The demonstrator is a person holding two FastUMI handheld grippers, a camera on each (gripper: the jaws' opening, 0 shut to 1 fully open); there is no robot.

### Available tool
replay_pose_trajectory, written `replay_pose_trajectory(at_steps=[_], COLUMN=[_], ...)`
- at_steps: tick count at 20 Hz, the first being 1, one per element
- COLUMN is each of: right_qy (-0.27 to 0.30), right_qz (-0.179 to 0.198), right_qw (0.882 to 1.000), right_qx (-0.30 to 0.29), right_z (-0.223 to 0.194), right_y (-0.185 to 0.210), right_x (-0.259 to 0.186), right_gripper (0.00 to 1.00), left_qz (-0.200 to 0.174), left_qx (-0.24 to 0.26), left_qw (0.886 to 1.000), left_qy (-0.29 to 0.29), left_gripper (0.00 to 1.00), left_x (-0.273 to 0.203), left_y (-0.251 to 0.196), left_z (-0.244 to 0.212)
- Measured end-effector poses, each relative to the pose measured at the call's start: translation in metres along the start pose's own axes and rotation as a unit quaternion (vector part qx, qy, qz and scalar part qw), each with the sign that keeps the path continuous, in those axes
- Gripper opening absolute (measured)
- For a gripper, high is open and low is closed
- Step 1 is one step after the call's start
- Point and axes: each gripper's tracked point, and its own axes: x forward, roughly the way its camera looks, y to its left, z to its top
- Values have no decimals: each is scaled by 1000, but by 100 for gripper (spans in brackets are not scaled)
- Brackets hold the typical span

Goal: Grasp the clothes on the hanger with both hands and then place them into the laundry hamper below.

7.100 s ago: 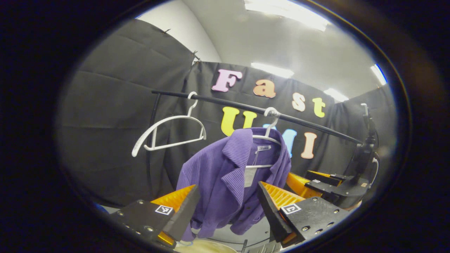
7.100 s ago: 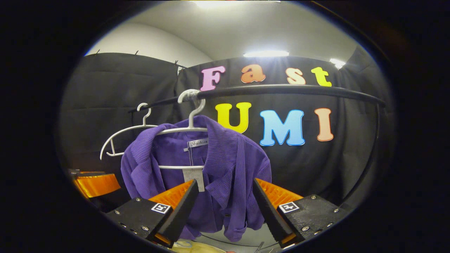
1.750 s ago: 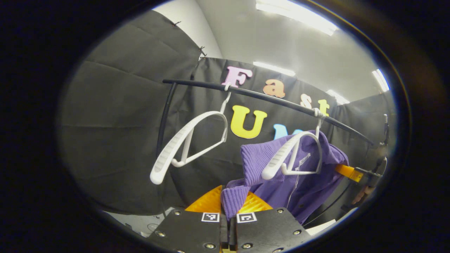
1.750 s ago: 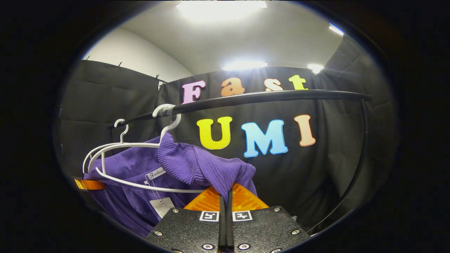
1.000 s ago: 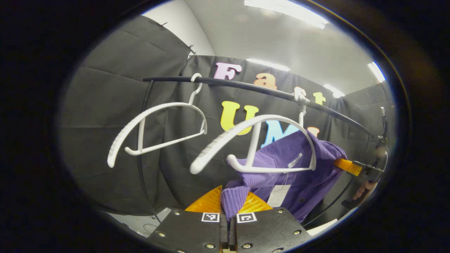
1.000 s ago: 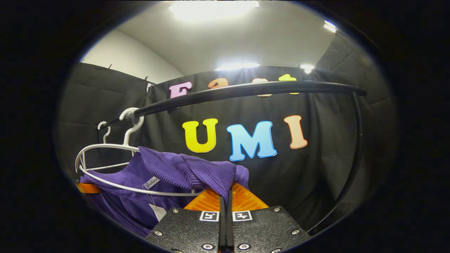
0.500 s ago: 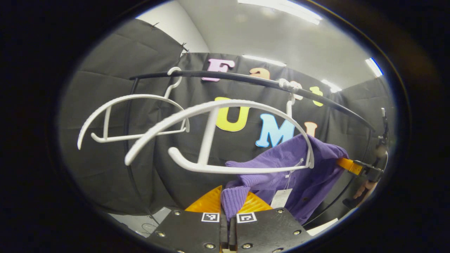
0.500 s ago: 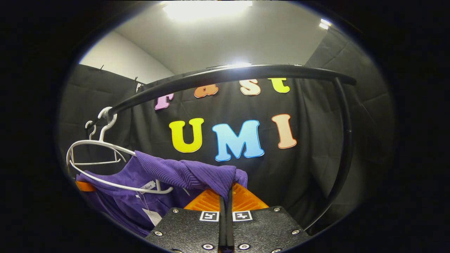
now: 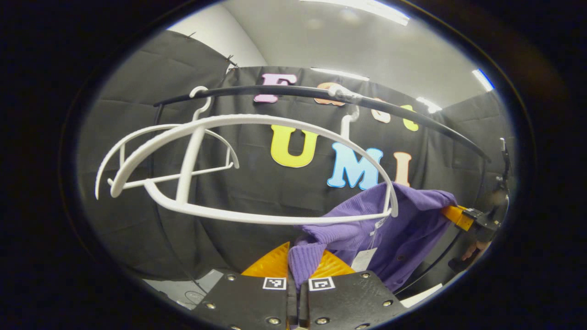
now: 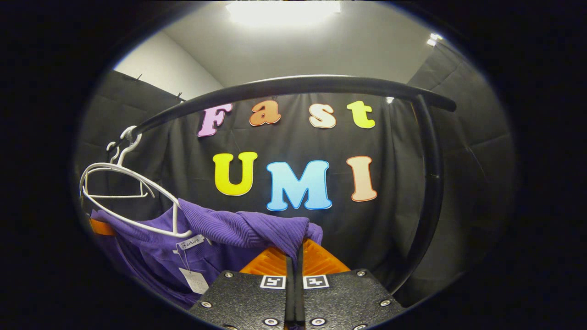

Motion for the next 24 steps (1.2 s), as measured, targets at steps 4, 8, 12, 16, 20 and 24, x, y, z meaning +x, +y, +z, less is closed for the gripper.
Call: replay_pose_trajectory(at_steps=[4,8,12,16,20,24], right_qy=[-4,4,32,51,57,71], right_qz=[8,15,0,-16,-26,-44], right_qw=[1000,1000,999,999,998,996], right_qx=[-10,-15,-3,3,6,9], right_z=[9,1,-17,-26,-23,-26], right_y=[-20,-31,-48,-48,-25,10], right_x=[-8,-13,-22,-41,-73,-115], right_gripper=[0,0,0,0,0,0], left_qz=[-1,2,-5,-22,-46,-71], left_qx=[11,-18,-37,-37,-30,-38], left_qw=[1000,1000,999,998,997,995], left_qy=[1,9,27,40,48,66], left_gripper=[2,2,3,9,3,10], left_x=[5,7,10,4,-14,-43], left_y=[-22,-31,-34,-36,-20,11], left_z=[0,-11,-25,-34,-43,-58])
